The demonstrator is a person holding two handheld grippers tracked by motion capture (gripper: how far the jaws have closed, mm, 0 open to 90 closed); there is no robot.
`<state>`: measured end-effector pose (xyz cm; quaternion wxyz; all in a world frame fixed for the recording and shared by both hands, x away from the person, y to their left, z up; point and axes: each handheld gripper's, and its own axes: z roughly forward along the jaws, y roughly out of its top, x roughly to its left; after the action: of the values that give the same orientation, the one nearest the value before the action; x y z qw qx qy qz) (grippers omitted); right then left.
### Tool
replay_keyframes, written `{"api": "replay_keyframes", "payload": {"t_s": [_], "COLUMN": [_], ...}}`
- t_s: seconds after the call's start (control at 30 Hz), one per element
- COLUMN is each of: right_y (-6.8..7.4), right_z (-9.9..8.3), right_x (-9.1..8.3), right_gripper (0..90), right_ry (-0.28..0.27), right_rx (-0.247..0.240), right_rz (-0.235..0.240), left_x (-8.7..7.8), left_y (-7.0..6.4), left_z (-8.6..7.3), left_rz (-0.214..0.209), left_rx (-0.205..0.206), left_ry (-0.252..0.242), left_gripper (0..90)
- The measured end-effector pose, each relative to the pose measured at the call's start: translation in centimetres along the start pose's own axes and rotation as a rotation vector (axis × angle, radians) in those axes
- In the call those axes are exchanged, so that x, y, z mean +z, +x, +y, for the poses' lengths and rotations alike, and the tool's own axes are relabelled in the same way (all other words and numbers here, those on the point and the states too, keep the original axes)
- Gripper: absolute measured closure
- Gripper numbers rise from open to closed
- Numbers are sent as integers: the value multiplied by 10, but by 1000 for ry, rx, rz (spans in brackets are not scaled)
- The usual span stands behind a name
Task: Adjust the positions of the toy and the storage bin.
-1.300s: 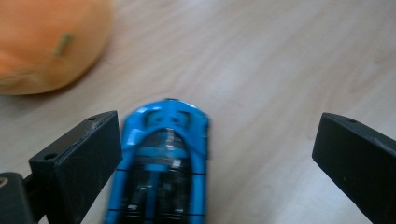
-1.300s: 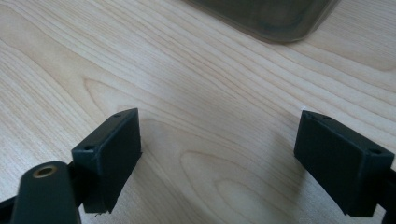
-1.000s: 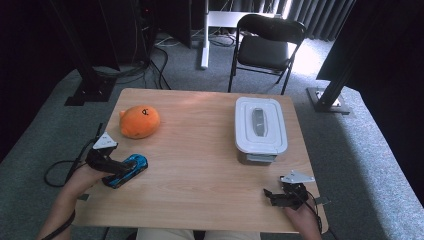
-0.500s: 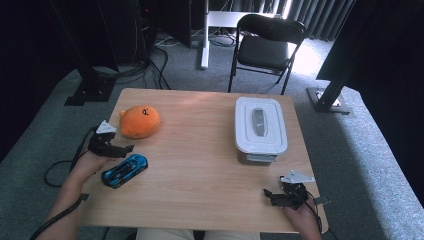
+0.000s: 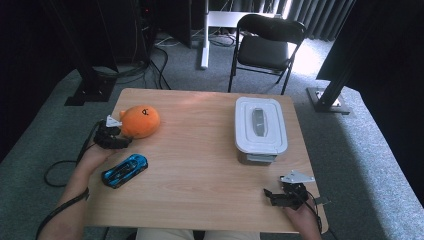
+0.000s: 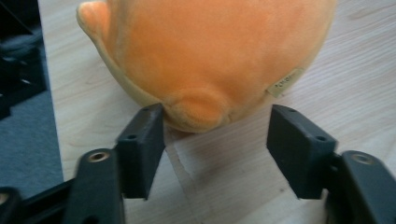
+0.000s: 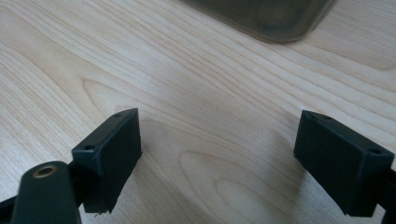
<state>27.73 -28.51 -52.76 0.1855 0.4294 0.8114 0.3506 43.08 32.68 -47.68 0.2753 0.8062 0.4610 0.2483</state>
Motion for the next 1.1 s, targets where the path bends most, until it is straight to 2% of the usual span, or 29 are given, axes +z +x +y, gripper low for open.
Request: {"api": "replay_keyframes", "payload": {"t_s": [0.1, 0.13, 0.2, 0.23, 0.27, 0.3, 0.37, 0.43, 0.47, 0.67, 0.77, 0.83, 0.93, 0.97, 1.1], "right_y": [0, 0, 0, 0, 0, 0, 0, -1, -1, -1, -1, -1, -1, -1, -1], "right_z": [0, 0, 0, 0, 0, 0, 0, 0, 0, 0, 0, 0, 0, 0, 0], "right_x": [0, 0, 0, 0, 0, 0, 0, 0, 0, 0, 0, 0, 0, 0, 0], "right_gripper": [144, 144, 145, 145, 144, 145, 145, 145, 145, 145, 145, 145, 145, 145, 145], "right_ry": [0, 0, 0, 0, 0, 0, -1, -1, -1, -2, -1, -1, -1, -1, -1], "right_rx": [2, 2, 3, 3, 4, 5, 7, 9, 9, 9, 10, 10, 10, 9, 9], "right_rz": [-1, -2, -3, -3, -4, -5, -6, -8, -8, -9, -9, -9, -9, -9, -9], "left_x": [1, 2, 2, 2, 0, 0, -1, -2, -2, -6, -7, -7, -7, -8, -7], "left_y": [0, 0, 0, 0, 0, 0, -1, -9, -9, -29, -37, -37, -46, -49, -60], "left_z": [0, 0, 0, 0, 1, 1, 2, 4, 4, 8, 11, 11, 17, 19, 24], "left_rz": [12, 32, 36, 36, 51, 40, 36, 23, 23, -5, -25, -25, -87, -101, -140], "left_rx": [0, 8, 13, 13, 13, -5, -10, 0, 0, 31, 20, 20, 4, 16, 18], "left_ry": [-1, -1, 3, 3, 12, 11, 18, 34, 34, 31, 25, 25, 30, 25, 14], "left_gripper": [485, 533, 554, 593, 681, 740, 792, 814, 815, 823, 822, 823, 822, 821, 819]}}
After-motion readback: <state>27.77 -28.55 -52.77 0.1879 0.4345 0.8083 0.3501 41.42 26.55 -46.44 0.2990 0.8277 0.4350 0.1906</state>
